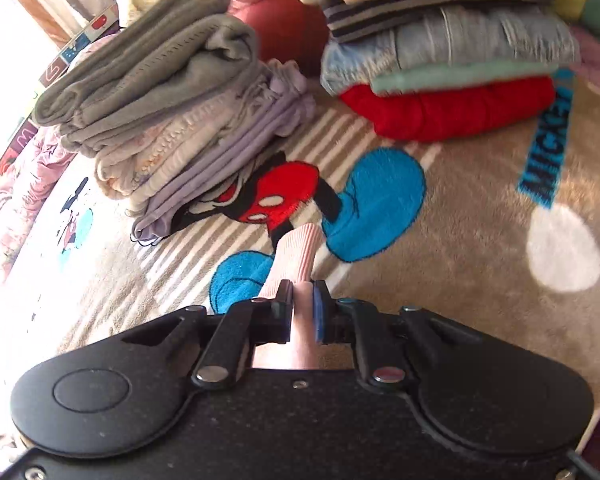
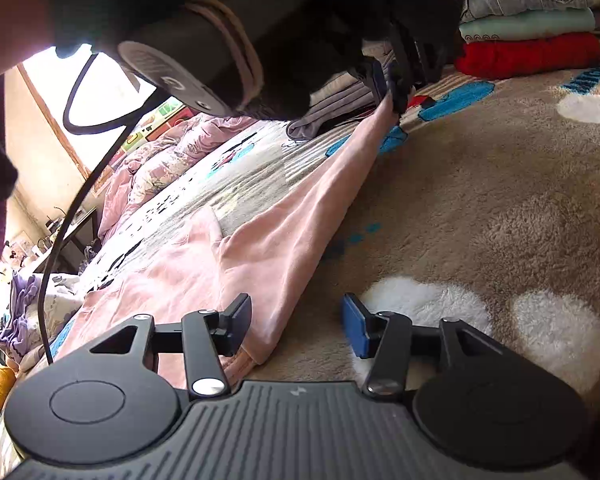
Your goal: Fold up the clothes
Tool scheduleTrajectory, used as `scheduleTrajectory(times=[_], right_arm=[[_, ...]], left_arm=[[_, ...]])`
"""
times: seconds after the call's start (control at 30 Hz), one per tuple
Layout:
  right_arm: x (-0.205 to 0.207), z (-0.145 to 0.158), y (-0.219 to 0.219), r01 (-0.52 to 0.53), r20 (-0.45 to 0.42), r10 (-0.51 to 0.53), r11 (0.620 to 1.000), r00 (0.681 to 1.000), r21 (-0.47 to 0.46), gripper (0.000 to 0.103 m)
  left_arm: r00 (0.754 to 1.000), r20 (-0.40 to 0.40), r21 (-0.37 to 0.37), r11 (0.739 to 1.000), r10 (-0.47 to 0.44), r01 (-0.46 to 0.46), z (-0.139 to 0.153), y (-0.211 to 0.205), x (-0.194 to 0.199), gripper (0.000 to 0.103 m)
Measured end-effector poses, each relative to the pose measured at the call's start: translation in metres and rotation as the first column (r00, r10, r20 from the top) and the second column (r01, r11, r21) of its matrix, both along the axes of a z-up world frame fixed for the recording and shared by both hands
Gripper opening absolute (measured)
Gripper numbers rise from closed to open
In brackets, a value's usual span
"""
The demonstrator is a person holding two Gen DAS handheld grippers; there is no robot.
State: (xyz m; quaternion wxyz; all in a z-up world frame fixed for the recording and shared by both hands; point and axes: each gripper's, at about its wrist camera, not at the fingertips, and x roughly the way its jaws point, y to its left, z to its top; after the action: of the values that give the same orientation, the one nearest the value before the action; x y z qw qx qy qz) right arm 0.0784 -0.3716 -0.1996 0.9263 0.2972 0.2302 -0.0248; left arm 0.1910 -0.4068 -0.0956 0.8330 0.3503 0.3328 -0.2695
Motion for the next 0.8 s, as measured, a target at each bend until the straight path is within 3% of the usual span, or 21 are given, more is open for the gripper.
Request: scheduleTrajectory(times=[0.13, 0.3, 0.53, 0.7, 0.8], right_arm=[[0.012, 0.006, -0.003, -0.051, 0.006, 0.052, 0.995, 0.999, -0.080, 0.059], [0.014, 0.006, 0.030, -0.147, 0.003, 0.153, 0.956, 0.988, -0.253, 0.059], [-0.033, 0.015, 0.116, -0.251, -0.051, 0.255, 0.861, 0.966, -0.442, 0.059], [-0.044, 0.017, 0.124, -0.260, -0.058, 0.259, 0.875, 0.964, -0.408, 0.057], [-0.057, 0.017, 0.138, -0.264, -0.068, 0.261, 0.857, 0.963, -0.444, 0.057]], left_arm=[[0.999, -0.007, -0.178, 0.983, 0.039, -0.040, 0.053, 0.042, 0.001, 0.009], [0.994, -0.022, -0.356, 0.928, 0.110, -0.110, 0.102, 0.109, -0.003, 0.009], [0.981, -0.021, -0.484, 0.857, 0.190, -0.177, 0.132, 0.192, -0.013, 0.009], [0.964, -0.026, -0.576, 0.785, 0.263, -0.230, 0.146, 0.261, -0.029, 0.009], [0.948, -0.039, -0.629, 0.729, 0.315, -0.268, 0.145, 0.310, -0.046, 0.009]])
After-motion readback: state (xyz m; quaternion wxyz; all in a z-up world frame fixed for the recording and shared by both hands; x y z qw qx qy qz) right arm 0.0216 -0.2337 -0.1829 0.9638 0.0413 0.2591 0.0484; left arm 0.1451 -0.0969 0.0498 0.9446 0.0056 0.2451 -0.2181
